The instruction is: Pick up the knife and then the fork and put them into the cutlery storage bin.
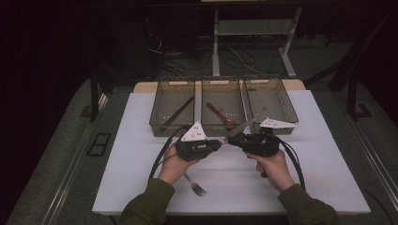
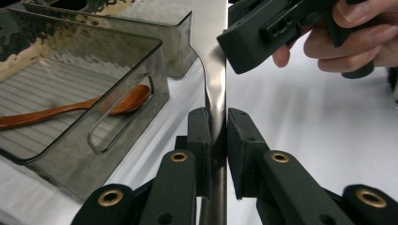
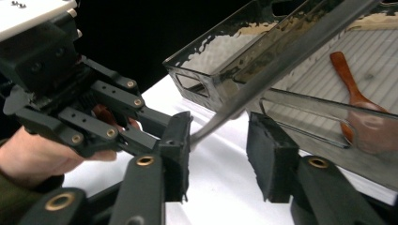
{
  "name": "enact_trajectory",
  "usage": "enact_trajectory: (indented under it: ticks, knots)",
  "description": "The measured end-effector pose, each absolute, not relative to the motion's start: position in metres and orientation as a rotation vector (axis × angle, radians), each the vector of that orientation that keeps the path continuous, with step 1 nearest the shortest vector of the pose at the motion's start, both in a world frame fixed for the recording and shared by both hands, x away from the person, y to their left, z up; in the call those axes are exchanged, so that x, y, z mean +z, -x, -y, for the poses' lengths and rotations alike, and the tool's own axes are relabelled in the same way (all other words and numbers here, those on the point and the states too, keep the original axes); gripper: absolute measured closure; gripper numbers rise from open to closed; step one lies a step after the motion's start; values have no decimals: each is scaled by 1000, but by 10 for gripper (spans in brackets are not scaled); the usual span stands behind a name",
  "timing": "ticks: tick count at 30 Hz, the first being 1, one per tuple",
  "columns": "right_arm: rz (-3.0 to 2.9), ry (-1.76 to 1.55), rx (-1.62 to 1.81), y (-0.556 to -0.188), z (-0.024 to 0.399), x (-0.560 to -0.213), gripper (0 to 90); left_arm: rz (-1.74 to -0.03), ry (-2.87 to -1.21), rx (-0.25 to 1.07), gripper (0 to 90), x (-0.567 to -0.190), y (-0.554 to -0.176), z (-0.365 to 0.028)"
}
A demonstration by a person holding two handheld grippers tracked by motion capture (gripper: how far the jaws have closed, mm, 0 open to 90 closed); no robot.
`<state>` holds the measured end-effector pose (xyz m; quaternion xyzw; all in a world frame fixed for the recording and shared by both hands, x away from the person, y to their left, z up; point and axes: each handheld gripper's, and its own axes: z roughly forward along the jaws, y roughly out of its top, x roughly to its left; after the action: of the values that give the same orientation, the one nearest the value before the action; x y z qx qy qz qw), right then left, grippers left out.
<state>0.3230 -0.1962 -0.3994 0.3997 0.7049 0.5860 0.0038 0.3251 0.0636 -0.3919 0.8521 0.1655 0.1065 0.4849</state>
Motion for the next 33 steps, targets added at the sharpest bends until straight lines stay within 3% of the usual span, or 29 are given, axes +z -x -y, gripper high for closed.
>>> enact_trajectory:
  ticks: [18, 33]
  knots:
    - [-2187, -1210, 1871, -327, 184, -392, 867, -425, -2071, 279, 794, -397, -325, -55]
    - [-2209, -1177, 1855, -324, 185, -390, 875, -417, -2052, 239, 790, -399, -326, -55]
